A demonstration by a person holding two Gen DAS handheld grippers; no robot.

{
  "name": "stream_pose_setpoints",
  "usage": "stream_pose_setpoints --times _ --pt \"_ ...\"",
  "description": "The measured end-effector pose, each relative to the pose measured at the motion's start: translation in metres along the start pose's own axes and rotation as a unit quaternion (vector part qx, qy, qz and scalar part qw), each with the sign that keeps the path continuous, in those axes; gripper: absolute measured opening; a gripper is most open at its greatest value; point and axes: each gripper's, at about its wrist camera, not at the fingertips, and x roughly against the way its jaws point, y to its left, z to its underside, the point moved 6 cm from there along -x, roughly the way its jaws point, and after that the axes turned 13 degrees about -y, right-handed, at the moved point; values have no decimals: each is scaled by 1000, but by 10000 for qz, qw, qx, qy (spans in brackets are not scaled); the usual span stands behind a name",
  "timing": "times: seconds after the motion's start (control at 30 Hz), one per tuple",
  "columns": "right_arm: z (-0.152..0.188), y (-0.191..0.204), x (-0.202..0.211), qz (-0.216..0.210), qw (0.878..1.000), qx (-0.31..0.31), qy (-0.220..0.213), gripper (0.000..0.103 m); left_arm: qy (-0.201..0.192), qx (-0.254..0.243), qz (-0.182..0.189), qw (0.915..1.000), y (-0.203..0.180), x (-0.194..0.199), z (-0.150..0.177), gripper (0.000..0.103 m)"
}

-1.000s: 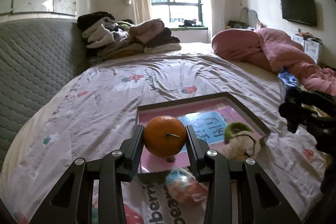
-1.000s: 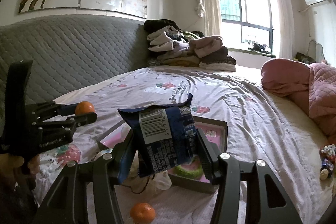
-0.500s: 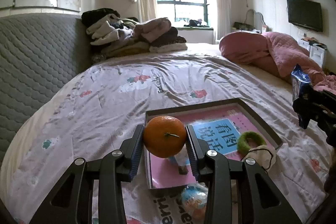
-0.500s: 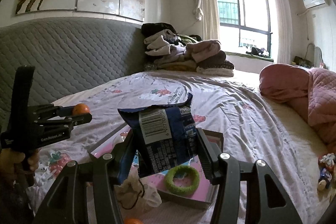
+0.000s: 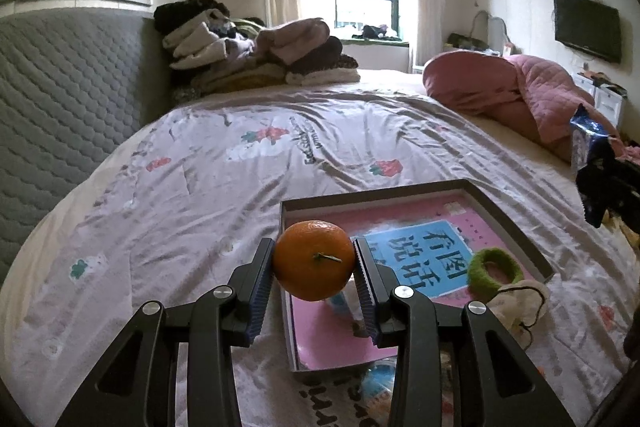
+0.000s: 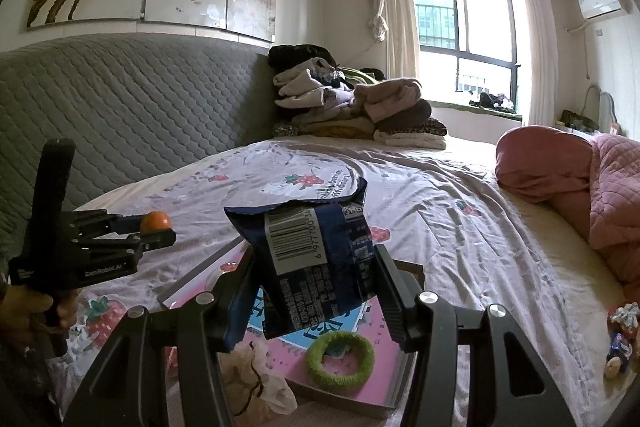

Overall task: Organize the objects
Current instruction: 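Carry orange in left tool and blue packet in right tool over pink tray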

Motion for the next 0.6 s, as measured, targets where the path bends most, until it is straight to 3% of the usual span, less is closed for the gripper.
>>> stream_pose_setpoints --times 0.6 --pt "33 -18 -30 173 9983 -77 549 55 343 -49 102 9993 -3 -29 23 40"
